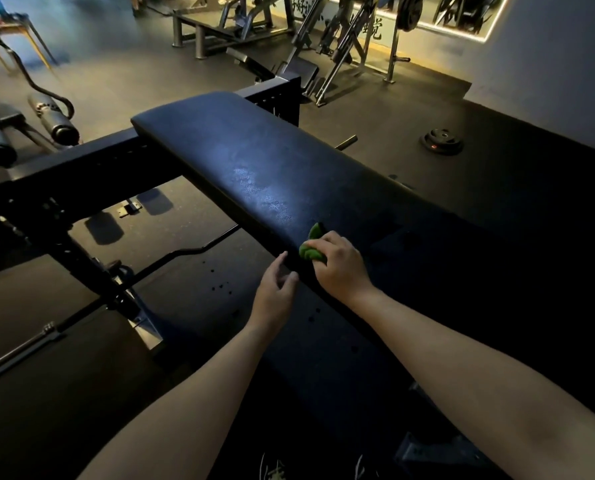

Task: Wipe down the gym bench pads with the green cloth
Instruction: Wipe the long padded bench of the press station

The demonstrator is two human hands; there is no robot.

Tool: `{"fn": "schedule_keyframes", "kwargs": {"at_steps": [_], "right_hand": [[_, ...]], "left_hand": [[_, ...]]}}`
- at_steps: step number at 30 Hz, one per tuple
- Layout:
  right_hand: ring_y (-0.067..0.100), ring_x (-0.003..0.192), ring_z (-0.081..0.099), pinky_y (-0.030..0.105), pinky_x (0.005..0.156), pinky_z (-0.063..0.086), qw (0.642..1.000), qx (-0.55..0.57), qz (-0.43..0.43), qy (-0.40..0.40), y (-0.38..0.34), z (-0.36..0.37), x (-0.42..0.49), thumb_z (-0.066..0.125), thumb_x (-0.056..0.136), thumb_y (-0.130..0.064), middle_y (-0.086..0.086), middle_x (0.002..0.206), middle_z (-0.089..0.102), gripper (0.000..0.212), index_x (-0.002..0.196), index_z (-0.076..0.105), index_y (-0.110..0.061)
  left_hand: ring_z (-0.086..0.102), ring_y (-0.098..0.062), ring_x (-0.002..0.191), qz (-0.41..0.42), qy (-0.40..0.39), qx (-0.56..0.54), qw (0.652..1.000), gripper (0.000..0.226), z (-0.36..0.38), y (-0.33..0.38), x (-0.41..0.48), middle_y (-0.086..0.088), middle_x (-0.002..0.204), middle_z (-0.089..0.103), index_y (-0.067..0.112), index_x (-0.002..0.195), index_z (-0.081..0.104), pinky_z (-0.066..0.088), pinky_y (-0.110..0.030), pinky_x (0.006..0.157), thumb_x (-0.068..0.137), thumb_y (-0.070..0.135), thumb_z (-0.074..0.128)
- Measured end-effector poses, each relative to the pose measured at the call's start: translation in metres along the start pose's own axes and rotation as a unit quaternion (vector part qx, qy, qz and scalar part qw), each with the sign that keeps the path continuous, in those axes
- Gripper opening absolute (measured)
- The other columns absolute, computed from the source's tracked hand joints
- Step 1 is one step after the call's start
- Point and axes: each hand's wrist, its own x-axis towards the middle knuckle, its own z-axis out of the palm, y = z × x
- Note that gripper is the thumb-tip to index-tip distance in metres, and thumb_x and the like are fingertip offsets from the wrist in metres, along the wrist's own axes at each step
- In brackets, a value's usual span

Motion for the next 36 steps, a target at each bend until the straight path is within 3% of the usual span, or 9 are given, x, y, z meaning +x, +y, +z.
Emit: {"fn": "schedule_keyframes", "kwargs": {"at_steps": [3,6,11,16,20,24,30,33,36], "right_hand": [[0.032,0.089,0.061,0.038,0.076,0.049,0.997,-0.007,-0.059,-0.045,-0.018,0.011,-0.02,0.053,0.079,-0.021,0.007,0.098,0.065,0.032,0.101,0.075,-0.016],[0.034,0.091,0.06,0.041,0.078,0.05,0.991,0.014,-0.078,-0.107,-0.031,0.031,-0.043,0.052,0.072,-0.019,0.012,0.1,0.063,0.037,0.102,0.07,-0.008],[0.028,0.101,0.055,0.038,0.096,0.047,0.983,0.022,-0.115,-0.14,-0.021,0.03,-0.038,0.05,0.067,-0.019,0.009,0.113,0.062,0.06,0.125,0.061,-0.005],[0.024,0.119,0.05,0.028,0.108,0.037,0.987,0.053,-0.118,-0.091,-0.008,0.001,-0.025,0.062,0.071,-0.014,0.009,0.126,0.056,0.061,0.131,0.058,-0.005],[0.024,0.114,0.049,0.034,0.105,0.04,0.995,-0.008,-0.095,0.009,0.01,-0.007,-0.023,0.059,0.073,-0.027,0.005,0.119,0.059,0.061,0.132,0.058,-0.011],[0.024,0.109,0.052,0.04,0.097,0.047,0.999,-0.033,-0.028,0.029,0.019,-0.003,-0.028,0.059,0.077,-0.022,0.002,0.111,0.061,0.049,0.125,0.063,-0.012],[0.024,0.105,0.054,0.041,0.093,0.047,0.997,-0.073,-0.012,0.031,0.016,0.003,-0.024,0.054,0.078,-0.028,0.002,0.108,0.061,0.041,0.114,0.068,-0.014],[0.025,0.104,0.055,0.041,0.091,0.048,0.996,-0.078,-0.017,0.042,0.016,0.004,-0.024,0.053,0.077,-0.027,0.002,0.107,0.062,0.042,0.114,0.069,-0.015],[0.027,0.102,0.055,0.042,0.089,0.048,0.994,-0.09,-0.021,0.053,0.014,0.006,-0.024,0.052,0.077,-0.025,0.003,0.105,0.062,0.04,0.111,0.069,-0.014]], "left_hand": [[0.065,-0.015,0.102,-0.044,0.028,-0.161,0.985,0.035,0.004,0.009,0.001,-0.009,0.121,0.065,0.015,0.132,0.058,0.05,-0.017,0.084,0.101,0.006,0.043],[0.063,-0.003,0.089,-0.063,0.067,-0.208,0.974,0.029,0.003,0.01,-0.005,-0.006,0.11,0.065,0.009,0.122,0.062,0.049,-0.011,0.074,0.106,0.015,0.039],[0.07,-0.014,0.081,-0.2,-0.025,-0.298,0.933,0.048,-0.007,-0.006,-0.011,-0.008,0.105,0.07,0.017,0.127,0.061,0.054,-0.027,0.055,0.097,0.054,0.052],[0.073,-0.021,0.093,-0.201,-0.088,-0.377,0.9,0.044,0.0,0.019,-0.007,-0.013,0.117,0.072,0.016,0.13,0.061,0.058,-0.029,0.063,0.1,0.048,0.055],[0.068,-0.017,0.091,-0.088,0.106,-0.274,0.952,0.031,0.005,0.019,0.004,-0.016,0.113,0.067,0.0,0.128,0.052,0.054,-0.016,0.069,0.1,0.013,0.059],[0.058,-0.022,0.108,-0.066,0.274,-0.191,0.94,0.032,-0.001,0.02,0.027,-0.008,0.115,0.055,-0.001,0.131,0.05,0.044,-0.002,0.073,0.1,0.005,0.056],[0.046,-0.03,0.13,-0.135,0.158,-0.107,0.972,0.064,0.049,0.025,0.026,-0.019,0.149,0.03,0.004,0.15,0.03,0.036,-0.02,0.093,0.099,0.029,0.06],[0.046,-0.035,0.131,-0.143,0.184,-0.107,0.967,0.054,0.063,0.025,0.018,-0.022,0.145,0.04,0.002,0.144,0.033,0.035,-0.029,0.099,0.102,0.027,0.055],[0.055,-0.03,0.111,-0.124,0.149,-0.054,0.98,0.034,0.061,0.016,0.0,-0.014,0.128,0.057,0.011,0.131,0.043,0.037,-0.032,0.086,0.102,0.025,0.052]]}}
